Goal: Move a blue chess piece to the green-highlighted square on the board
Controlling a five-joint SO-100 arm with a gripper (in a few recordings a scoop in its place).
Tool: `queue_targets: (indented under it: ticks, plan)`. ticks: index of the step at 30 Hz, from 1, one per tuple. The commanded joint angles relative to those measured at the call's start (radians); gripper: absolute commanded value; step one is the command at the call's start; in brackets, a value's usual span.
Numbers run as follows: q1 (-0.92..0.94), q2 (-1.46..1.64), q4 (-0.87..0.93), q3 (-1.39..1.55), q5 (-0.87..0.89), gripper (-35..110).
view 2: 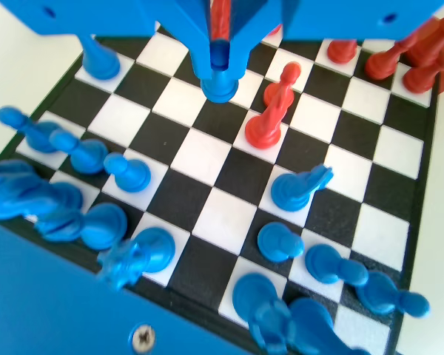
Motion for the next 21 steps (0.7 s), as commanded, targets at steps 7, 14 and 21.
queue_targets:
  ticks: [7, 14, 21]
  plan:
    - [-0.008, -0.032, -0.063, -0.009, 0.002, 1]
    - [-0.002, -0.044, -0.123, 0.038, -0.008, 1]
    - [-0.006, -0.044, -0.155, 0.069, -0.011, 1]
